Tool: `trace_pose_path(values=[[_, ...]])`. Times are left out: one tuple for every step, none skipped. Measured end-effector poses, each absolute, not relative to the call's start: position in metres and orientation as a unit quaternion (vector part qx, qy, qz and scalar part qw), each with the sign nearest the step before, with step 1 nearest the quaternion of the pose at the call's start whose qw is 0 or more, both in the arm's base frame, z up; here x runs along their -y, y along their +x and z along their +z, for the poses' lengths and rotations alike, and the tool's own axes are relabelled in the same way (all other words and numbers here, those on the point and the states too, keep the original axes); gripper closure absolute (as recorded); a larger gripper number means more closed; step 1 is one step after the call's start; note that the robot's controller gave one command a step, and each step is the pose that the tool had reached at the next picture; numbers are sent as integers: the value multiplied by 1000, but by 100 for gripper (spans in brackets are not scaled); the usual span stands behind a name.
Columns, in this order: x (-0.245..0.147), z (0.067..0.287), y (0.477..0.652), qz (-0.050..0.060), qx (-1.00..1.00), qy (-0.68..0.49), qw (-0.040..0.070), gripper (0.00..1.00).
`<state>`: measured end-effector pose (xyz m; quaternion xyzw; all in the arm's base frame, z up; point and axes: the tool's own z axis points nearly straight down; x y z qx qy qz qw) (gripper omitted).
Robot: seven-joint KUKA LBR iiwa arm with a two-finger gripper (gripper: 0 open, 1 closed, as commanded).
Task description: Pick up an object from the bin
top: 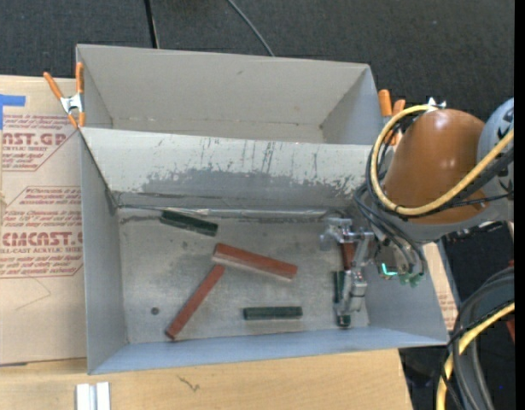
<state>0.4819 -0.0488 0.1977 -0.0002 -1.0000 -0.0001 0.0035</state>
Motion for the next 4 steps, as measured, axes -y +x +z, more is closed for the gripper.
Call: trace_pose_path(values=[[49, 201, 484, 0, 1000, 0, 0, 0], [38, 145, 506, 1, 1000, 27, -4, 0], [42, 88, 533, 0, 1000, 13, -3, 0], [-28, 70, 549, -1, 999, 50, -2, 100]])
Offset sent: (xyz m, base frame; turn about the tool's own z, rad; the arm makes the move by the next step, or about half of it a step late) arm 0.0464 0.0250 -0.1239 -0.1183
